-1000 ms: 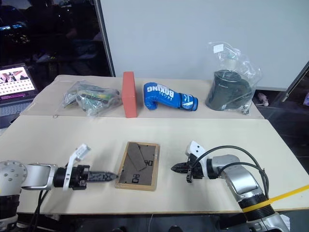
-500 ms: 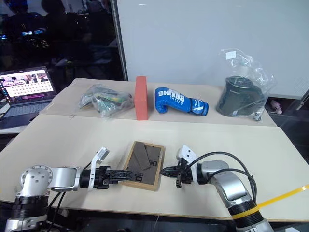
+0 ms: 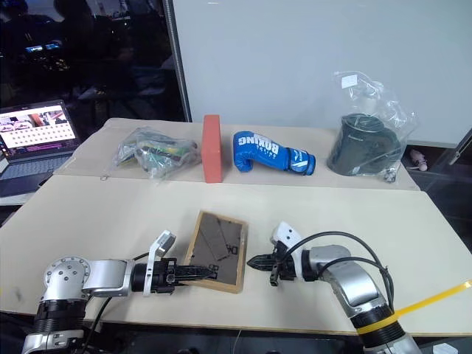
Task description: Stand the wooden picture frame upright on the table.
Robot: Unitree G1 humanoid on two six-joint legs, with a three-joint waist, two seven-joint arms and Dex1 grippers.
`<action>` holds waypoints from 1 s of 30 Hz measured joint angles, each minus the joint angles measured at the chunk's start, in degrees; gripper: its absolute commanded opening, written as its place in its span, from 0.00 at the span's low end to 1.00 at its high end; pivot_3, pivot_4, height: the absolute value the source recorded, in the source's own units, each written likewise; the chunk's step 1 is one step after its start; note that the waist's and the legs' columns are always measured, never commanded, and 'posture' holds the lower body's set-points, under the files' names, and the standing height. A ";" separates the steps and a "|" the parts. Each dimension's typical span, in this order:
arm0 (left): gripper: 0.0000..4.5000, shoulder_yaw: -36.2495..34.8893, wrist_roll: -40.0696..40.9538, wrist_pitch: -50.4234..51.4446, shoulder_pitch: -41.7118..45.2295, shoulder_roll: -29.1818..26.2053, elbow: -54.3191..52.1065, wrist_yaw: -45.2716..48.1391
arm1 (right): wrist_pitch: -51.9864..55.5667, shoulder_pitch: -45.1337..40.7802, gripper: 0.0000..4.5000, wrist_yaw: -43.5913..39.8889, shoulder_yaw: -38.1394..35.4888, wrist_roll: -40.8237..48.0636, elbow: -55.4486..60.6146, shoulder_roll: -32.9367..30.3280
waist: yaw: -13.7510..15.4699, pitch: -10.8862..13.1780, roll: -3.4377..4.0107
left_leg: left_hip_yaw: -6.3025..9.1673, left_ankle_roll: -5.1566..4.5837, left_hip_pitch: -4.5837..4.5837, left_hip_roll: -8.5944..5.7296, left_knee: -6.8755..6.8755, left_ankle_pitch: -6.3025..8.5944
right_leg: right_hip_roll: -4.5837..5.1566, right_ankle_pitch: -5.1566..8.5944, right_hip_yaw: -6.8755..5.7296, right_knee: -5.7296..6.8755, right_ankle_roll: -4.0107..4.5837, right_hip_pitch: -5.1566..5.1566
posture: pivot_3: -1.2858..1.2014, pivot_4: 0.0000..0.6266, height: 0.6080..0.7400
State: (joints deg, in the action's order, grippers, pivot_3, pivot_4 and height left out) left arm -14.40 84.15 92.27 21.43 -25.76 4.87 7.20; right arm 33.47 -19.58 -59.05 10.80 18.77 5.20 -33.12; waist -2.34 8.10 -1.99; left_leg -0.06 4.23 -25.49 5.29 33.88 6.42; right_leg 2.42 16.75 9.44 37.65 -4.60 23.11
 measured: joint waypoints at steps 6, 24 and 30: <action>0.26 -0.88 -2.13 -0.33 4.10 -5.76 5.15 3.09 | 9.05 -3.71 0.19 -2.63 -11.53 8.94 0.01 -8.21 | -0.75 0.19 -0.21 | 0.09 0.00 -0.02 -0.04 -0.04 0.00 | 0.00 0.00 0.00 0.00 0.04 0.08 | 0.52 0.24 0.97; 0.26 4.76 -15.31 -0.01 16.11 -2.99 6.11 11.25 | 16.96 -18.29 1.00 6.21 -2.38 14.95 -5.40 11.53 | -0.98 0.36 -0.35 | 0.66 0.00 -0.82 -0.16 -0.05 -0.02 | 0.07 -0.18 -0.58 0.04 0.33 0.45 | 0.52 0.24 0.97; 0.26 6.68 -15.83 -0.01 17.60 -3.56 6.12 11.35 | 13.92 -21.55 1.00 5.89 -0.92 12.54 -8.32 12.39 | -0.69 0.40 -0.35 | 0.78 0.06 -0.86 -0.17 0.00 -0.07 | 0.06 -0.18 -0.70 0.18 0.35 0.47 | 0.52 0.24 0.97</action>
State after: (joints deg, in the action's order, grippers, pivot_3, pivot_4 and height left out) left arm -7.73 68.32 92.27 39.03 -29.32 10.99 18.54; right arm 47.39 -41.13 -53.16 9.88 31.31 -3.12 -20.73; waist -3.03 8.51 -2.34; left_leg 0.72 4.29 -26.35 5.12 33.88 6.35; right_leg 2.48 16.57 8.75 37.83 -4.25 23.58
